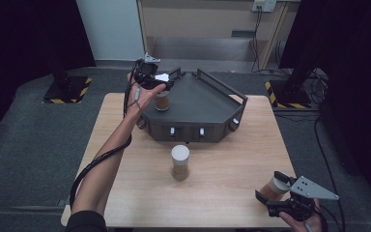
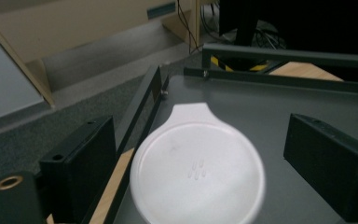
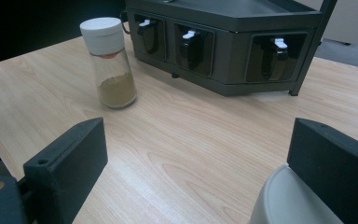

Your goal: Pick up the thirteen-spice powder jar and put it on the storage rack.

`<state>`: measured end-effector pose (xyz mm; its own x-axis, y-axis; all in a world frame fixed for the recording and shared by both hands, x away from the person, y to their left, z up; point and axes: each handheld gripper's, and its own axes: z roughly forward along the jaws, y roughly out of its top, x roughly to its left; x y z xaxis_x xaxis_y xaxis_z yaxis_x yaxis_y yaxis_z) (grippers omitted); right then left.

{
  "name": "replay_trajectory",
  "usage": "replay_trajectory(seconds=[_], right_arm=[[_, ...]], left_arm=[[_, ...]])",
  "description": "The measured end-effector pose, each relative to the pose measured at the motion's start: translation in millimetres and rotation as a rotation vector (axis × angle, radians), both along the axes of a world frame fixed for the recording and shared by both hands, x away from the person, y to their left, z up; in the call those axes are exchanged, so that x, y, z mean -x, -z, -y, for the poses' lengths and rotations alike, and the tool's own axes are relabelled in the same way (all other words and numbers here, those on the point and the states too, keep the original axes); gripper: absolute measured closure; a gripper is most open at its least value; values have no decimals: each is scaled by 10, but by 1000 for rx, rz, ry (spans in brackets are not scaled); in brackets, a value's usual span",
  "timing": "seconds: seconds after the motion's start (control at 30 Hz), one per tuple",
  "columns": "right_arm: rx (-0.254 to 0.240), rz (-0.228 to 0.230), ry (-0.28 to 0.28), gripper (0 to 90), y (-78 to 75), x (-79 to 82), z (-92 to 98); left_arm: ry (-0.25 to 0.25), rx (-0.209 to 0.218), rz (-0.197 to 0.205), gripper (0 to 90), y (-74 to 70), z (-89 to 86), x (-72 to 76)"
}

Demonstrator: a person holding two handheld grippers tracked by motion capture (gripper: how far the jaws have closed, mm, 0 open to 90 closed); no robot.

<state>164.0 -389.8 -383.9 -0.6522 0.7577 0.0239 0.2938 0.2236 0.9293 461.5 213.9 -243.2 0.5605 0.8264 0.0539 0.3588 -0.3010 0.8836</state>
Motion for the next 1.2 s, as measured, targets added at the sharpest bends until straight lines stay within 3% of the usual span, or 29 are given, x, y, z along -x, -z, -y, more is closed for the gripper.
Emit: replay_trajectory(seconds=[0.13, 0.37, 0.67, 0.77, 0.93, 1.2], right_arm=[[2, 6, -1, 53, -2, 5, -7], [9, 8, -4, 53, -10, 3, -32], [12, 13, -11, 53, -25, 14, -54], [12, 14, -13, 54, -26, 14, -56], [14, 16, -18, 54, -28, 14, -67], [15, 15, -20, 55, -28, 12, -79]], left_arm=[[46, 2, 38, 73, -85, -43, 116], [182, 35, 98, 63, -293, -94, 514], [309, 75, 174, 63, -412, -150, 931], [346, 87, 195, 64, -428, -181, 1060], [392, 70, 225, 63, -434, -207, 1264], [448, 60, 250, 64, -285, -280, 1566]])
